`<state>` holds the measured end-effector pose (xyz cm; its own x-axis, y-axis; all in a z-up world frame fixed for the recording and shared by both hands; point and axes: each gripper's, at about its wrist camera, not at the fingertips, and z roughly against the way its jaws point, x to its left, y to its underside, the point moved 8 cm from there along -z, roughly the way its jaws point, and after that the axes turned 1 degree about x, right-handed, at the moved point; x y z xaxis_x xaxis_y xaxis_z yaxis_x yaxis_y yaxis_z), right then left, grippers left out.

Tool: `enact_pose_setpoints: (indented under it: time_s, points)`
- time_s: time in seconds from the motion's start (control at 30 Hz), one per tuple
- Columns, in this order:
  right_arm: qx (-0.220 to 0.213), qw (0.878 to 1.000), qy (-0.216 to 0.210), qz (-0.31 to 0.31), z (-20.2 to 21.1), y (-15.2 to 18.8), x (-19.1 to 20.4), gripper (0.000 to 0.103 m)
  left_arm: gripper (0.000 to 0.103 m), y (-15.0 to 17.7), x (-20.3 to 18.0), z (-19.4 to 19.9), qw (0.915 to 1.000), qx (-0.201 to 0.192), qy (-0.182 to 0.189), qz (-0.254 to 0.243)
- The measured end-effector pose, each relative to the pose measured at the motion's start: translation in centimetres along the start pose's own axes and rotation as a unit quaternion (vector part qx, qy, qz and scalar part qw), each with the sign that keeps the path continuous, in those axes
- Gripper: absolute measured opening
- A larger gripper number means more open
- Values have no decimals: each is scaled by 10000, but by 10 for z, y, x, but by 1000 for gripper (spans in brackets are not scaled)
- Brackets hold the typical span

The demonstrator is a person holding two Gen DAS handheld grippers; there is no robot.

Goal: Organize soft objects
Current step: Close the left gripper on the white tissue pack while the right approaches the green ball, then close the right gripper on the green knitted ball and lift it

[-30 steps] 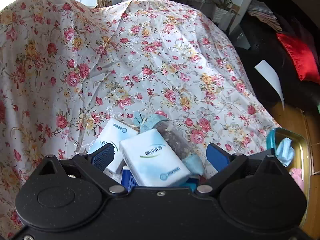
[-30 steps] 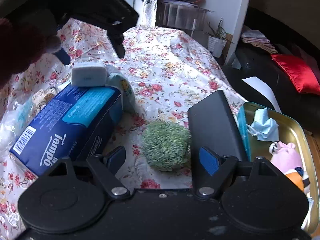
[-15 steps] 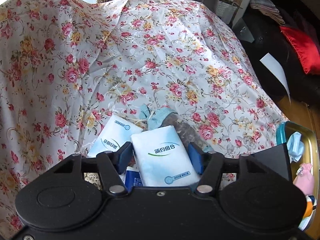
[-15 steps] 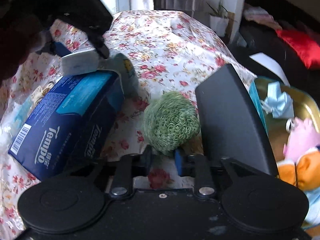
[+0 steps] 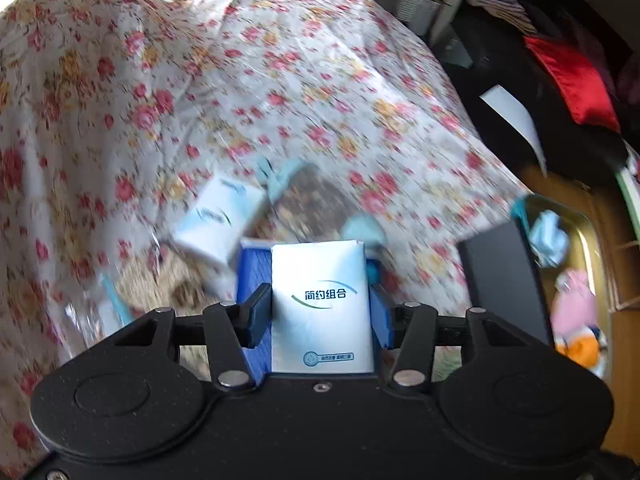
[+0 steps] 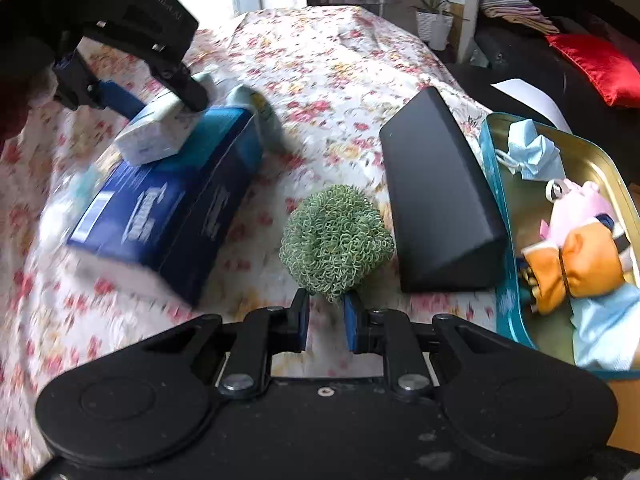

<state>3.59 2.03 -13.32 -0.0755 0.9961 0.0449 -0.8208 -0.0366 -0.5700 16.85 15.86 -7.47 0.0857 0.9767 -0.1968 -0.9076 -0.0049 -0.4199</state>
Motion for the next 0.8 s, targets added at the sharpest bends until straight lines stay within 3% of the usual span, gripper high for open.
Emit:
enact_pose_setpoints:
  time_s: [0.33, 0.47, 0.5, 0.57, 0.6, 0.7, 0.73, 0.8]
  points:
    - [300, 9994, -86, 170, 30, 37, -3, 19, 50, 58, -23, 31, 9978, 332, 411, -388]
    - [223, 9997, -41, 0, 35, 39, -12, 25, 50, 86, -29, 36, 9959, 577, 478, -499]
    - [172, 9998, -41, -59, 36, 38, -14, 29, 50, 92, -30, 36, 9955, 630, 481, -513]
    - [67, 9998, -61, -163, 38, 36, -18, 58, 50, 105, -29, 38, 9951, 700, 454, -533]
    - [-22, 9997, -60, -214, 39, 35, -20, 63, 49, 112, -29, 38, 9949, 730, 422, -553]
    - [-187, 9995, -56, -248, 41, 31, -21, 71, 47, 126, -26, 37, 9952, 768, 311, -526]
    - [-212, 9994, -40, -259, 41, 30, -22, 79, 47, 130, -24, 37, 9955, 755, 240, -515]
    - [-276, 9993, 96, -246, 39, 29, -24, 82, 47, 137, -21, 35, 9958, 744, 165, -498]
